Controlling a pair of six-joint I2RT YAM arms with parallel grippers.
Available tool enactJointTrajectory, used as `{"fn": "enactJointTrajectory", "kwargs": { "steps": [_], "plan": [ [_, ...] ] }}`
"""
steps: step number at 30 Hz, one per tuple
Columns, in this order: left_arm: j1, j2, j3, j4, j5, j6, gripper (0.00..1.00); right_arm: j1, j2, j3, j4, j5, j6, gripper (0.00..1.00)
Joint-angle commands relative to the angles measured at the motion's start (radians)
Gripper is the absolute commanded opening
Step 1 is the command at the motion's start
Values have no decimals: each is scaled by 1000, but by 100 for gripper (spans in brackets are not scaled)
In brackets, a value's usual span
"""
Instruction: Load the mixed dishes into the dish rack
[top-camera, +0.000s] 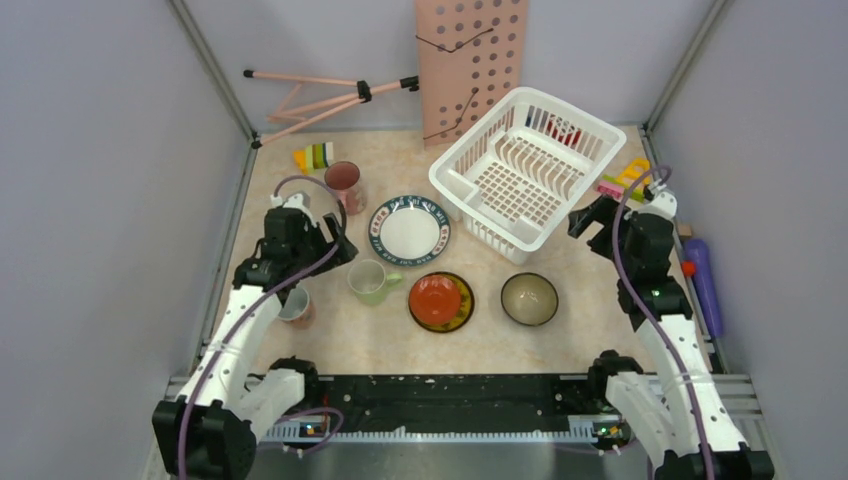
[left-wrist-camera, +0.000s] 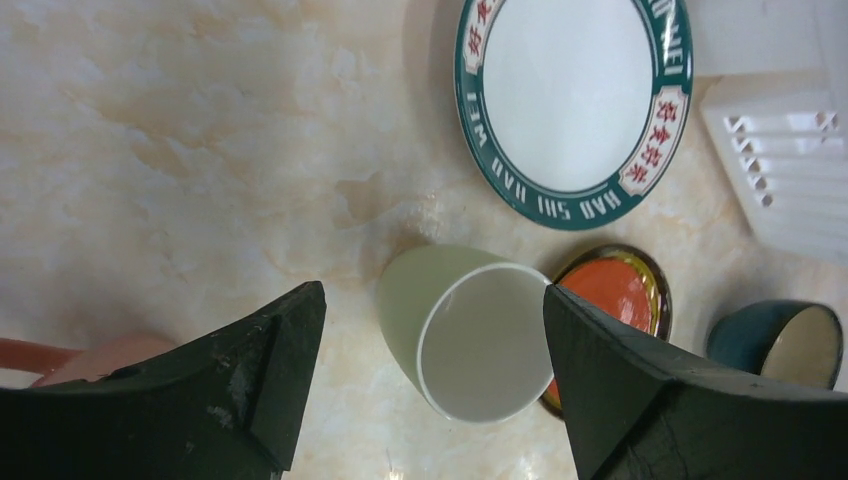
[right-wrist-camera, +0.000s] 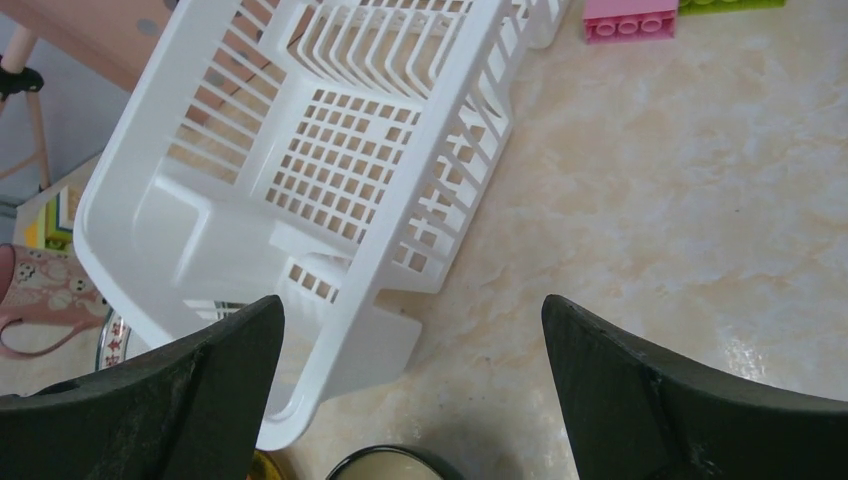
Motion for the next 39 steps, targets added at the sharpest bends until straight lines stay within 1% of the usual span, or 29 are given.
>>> {"fn": "enactJointTrajectory", "kwargs": {
  "steps": [1,3,5,9,16,18,21,23,28,30,32,34,35,36,37,38,39],
  "plan": [
    [-66,24,38,-108,14,62,85,29,16,74,-6,-70,-3,99],
    [-117,31,28,-107,-11,50,85,36,22,79,-6,-70,-3,99],
    [-152,45,22,-107,-20,44,84,38,28,79,-3,-107,-2,99],
    [-184,86,12,-103,-27,40,80,41,30,65,14,-131,-1,98],
    [-188,155,3,-107,-100,28,74,46,38,62,10,-133,2,98],
    [-190,180,3,-95,-92,31,66,46,43,65,8,-136,1,97],
    [-190,211,-11,-66,-69,9,62,46,50,74,2,-139,1,97],
    [-191,221,-25,-50,-66,-1,60,46,49,77,1,-139,3,97],
    [-192,222,-33,-54,-109,-13,60,46,60,85,-1,-147,5,97],
    [-191,215,-31,-57,-112,-15,58,46,65,86,0,-148,7,97],
    [-191,208,-28,-60,-154,-16,52,46,72,87,0,-150,8,97],
    [-191,198,-21,-72,-179,-19,41,45,79,89,-5,-149,8,97],
    [-191,190,-20,-76,-196,-23,39,46,80,91,-10,-143,11,97],
    [-191,180,-21,-78,-213,-25,34,46,83,96,-19,-136,13,97],
    [-191,171,-21,-77,-229,-24,23,45,86,99,-26,-127,15,97],
    [-191,165,-23,-79,-243,-28,15,46,87,103,-30,-118,16,97],
    [-191,161,-20,-82,-252,-33,5,46,88,105,-34,-112,17,97]
  ]
}}
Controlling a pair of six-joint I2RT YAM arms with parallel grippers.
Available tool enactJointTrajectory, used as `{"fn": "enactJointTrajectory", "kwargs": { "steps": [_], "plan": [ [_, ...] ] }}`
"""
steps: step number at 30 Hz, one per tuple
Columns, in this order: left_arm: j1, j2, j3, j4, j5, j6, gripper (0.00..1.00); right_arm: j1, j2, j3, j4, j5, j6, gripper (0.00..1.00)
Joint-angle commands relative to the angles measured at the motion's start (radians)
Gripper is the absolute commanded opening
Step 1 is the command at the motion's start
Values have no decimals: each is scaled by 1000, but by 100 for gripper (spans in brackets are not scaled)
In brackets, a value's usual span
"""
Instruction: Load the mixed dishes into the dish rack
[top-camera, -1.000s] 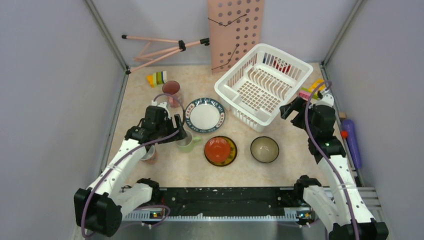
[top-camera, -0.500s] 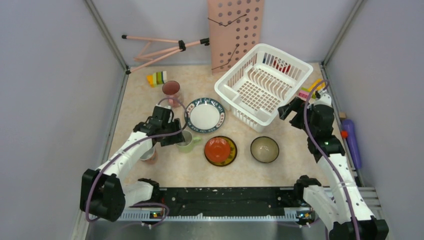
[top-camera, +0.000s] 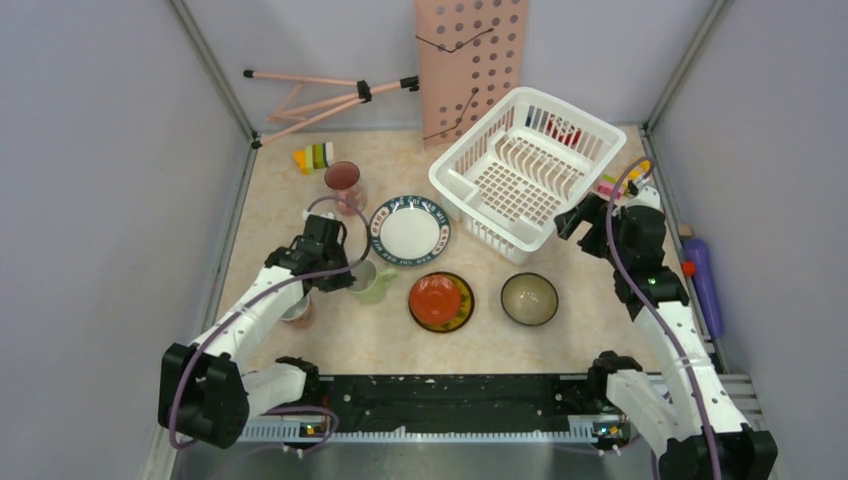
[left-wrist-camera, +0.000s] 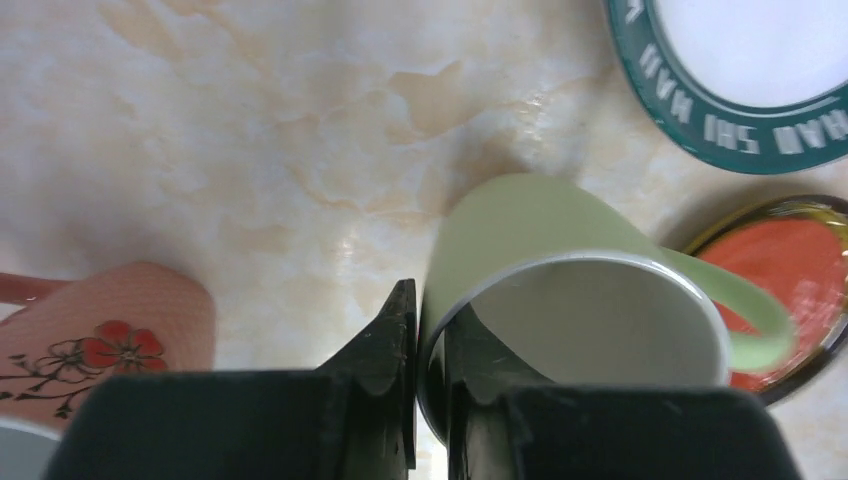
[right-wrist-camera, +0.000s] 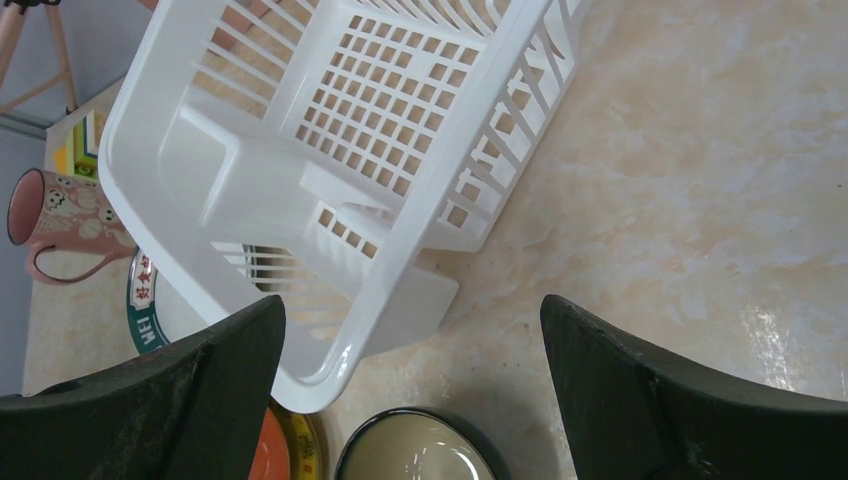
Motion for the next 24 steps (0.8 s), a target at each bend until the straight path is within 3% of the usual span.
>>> {"fn": "enactJointTrajectory", "kwargs": {
  "steps": [1,4,7,12,16,19,22,23,24],
  "plan": [
    [-2,-48,8,3,-89,-15,0,13,4,68,-6,30,12,97],
    [-2,-36,12,-4,-104,-25,0,12,3,67,-5,30,17,97],
    [11,-18,32,-56,-229,-75,0,13,7,66,-5,33,21,97],
    [160,-16,37,-50,-298,-148,0,12,34,92,-22,56,39,97],
    [202,-8,53,-57,-439,-186,7,12,70,108,-37,53,56,97],
    [244,18,60,-46,-426,-188,10,13,83,110,-39,45,67,97],
    [259,60,75,-55,-409,-180,21,13,70,106,-34,55,73,97],
    [260,74,87,-71,-410,-186,41,13,64,103,-32,59,73,98],
    [259,84,98,-79,-403,-185,52,13,61,101,-29,60,71,98]
  ]
}}
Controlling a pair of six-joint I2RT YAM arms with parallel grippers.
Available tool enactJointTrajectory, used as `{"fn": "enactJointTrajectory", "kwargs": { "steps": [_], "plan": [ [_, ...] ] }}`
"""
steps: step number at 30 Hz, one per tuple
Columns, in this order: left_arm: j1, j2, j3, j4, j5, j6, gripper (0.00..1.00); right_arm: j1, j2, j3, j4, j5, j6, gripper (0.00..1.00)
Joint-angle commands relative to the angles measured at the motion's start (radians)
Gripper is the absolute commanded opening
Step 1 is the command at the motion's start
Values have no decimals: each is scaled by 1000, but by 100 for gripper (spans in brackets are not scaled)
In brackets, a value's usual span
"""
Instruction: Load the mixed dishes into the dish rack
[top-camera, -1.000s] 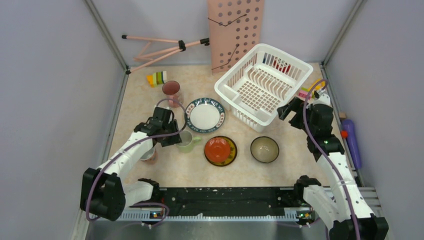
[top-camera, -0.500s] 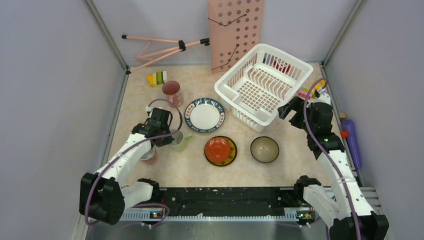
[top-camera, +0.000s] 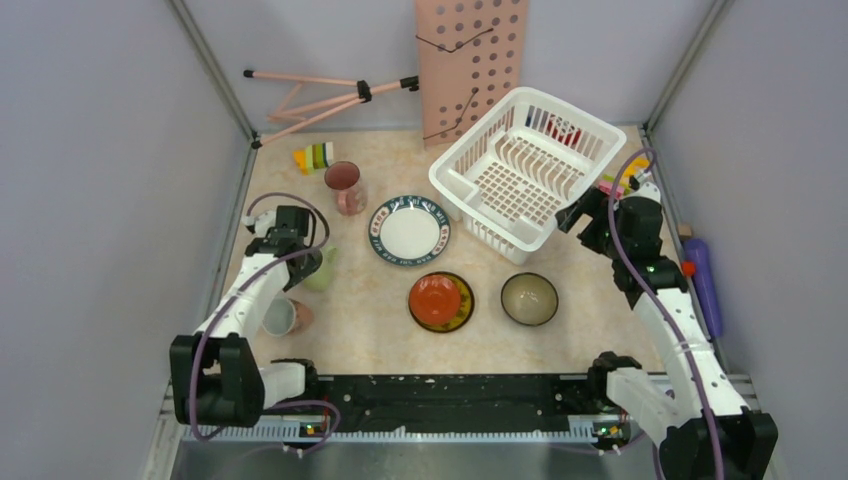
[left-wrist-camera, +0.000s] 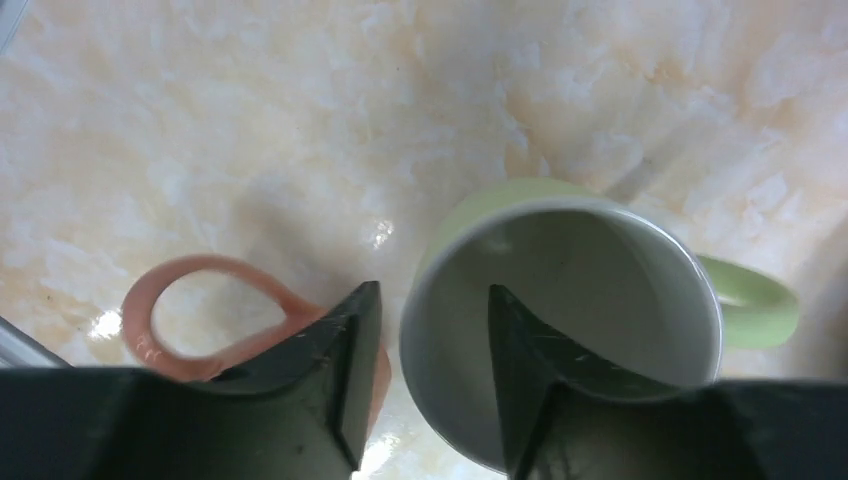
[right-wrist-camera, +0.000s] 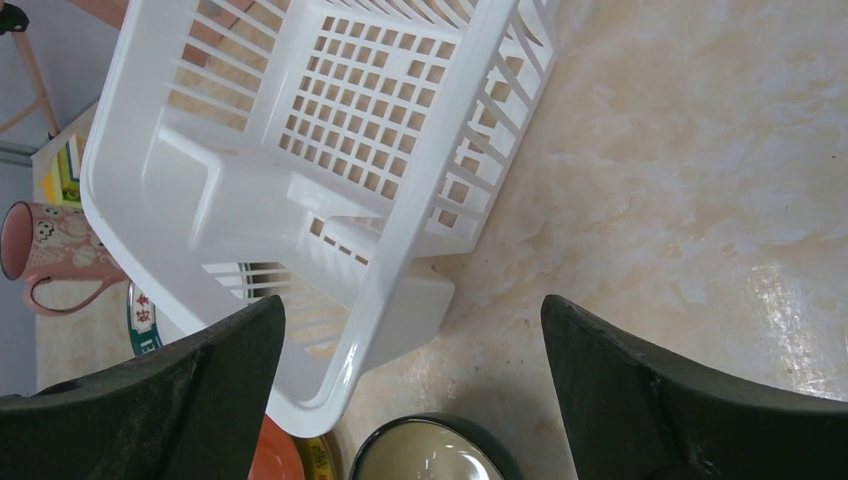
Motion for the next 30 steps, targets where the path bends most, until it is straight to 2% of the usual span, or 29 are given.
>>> {"fn": "enactJointTrajectory", "kwargs": {
  "steps": [1,3,8,14,19,26,30],
  "plan": [
    [12,38,65,-20,-33,-9,59,12,-20,39,21,18,14,98],
    [13,26,72,-20,-17,-3,64,12,-19,38,21,18,14,98],
    [12,-25,126,-55,31,-2,68,12,-24,39,19,18,16,98],
    [11,-84,186,-56,72,61,80,12,-34,44,6,18,17,98],
    [11,-86,237,-46,148,110,82,12,-38,46,9,18,17,98],
    [11,-129,268,-49,368,155,84,12,-34,54,9,18,21,98],
    [11,-162,230,34,660,165,84,12,-35,53,21,10,25,98]
  ]
}}
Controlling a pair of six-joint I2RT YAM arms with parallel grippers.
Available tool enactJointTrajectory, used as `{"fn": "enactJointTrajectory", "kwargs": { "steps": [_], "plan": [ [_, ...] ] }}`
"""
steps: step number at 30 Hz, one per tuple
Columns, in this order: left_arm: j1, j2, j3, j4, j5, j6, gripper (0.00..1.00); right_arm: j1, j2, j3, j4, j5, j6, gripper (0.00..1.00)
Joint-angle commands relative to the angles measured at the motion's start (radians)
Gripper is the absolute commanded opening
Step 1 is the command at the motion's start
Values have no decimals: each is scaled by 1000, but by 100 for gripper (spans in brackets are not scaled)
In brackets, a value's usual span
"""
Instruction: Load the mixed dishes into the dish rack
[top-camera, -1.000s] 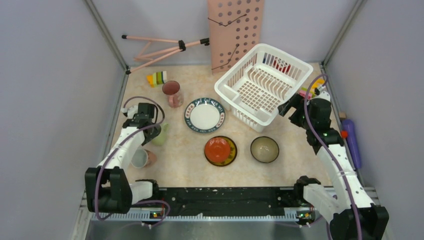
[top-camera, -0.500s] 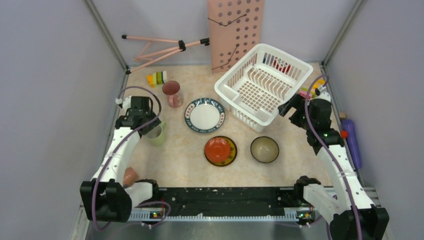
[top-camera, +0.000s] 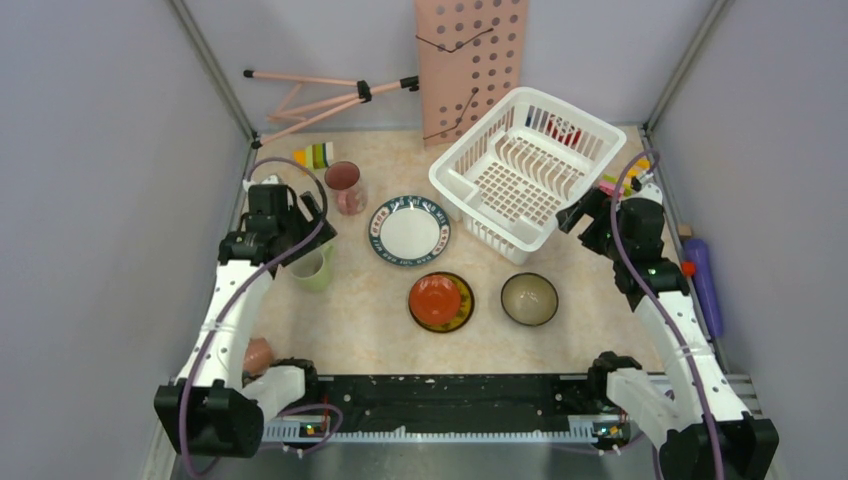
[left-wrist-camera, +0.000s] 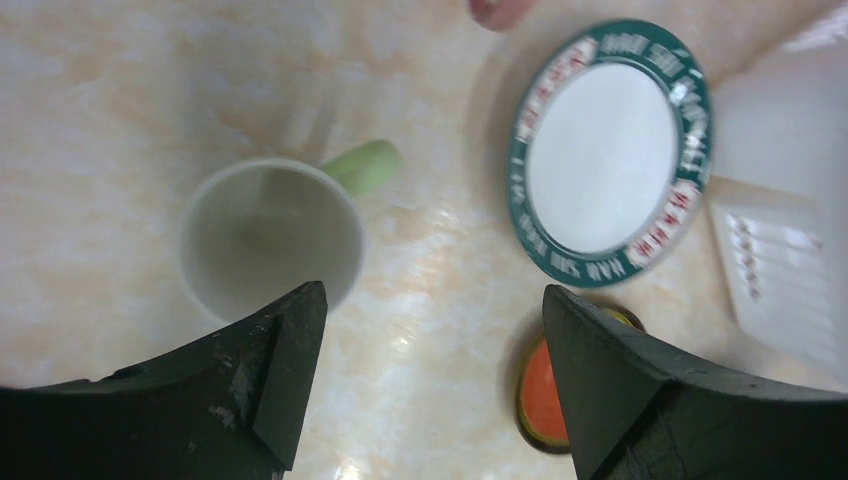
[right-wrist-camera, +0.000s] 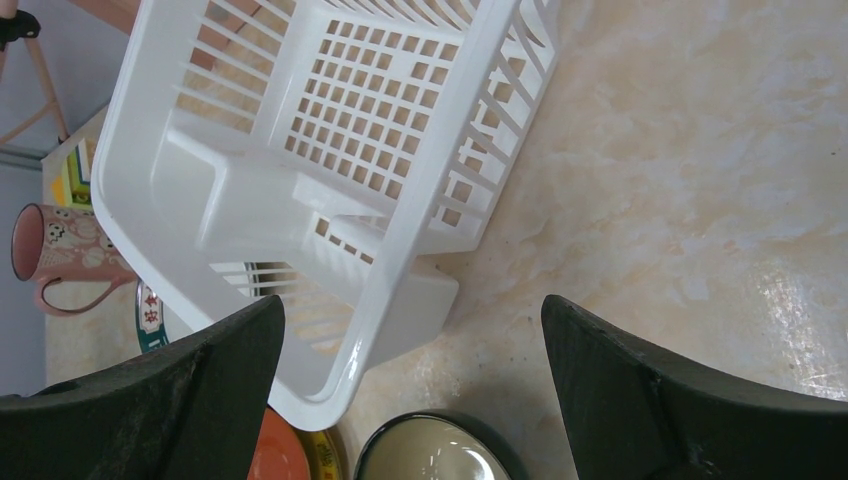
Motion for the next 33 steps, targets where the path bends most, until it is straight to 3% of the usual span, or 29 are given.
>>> {"fn": "enactJointTrajectory", "kwargs": {
  "steps": [1,4,9,13,15,20,27,33],
  "plan": [
    [-2,-59,-23,145,381,-4,84,11,-13,52,33,1,13,98],
    [-58,-43,-99,318,475,-127,84,11,-14,51,43,-16,18,98],
    [-263,59,-134,410,238,-346,88,11,-23,52,45,-17,37,98],
    [-318,62,-330,659,157,-649,88,11,-44,48,43,4,53,98],
    [-334,51,-404,719,95,-731,88,12,-55,46,43,9,56,98],
    [-343,57,-452,708,-63,-761,91,11,-61,52,34,14,50,98],
    [-343,219,-434,851,-18,-743,89,11,-52,54,39,12,49,98],
    [-343,346,-414,909,-16,-756,80,12,-52,51,34,14,47,98]
  ]
}}
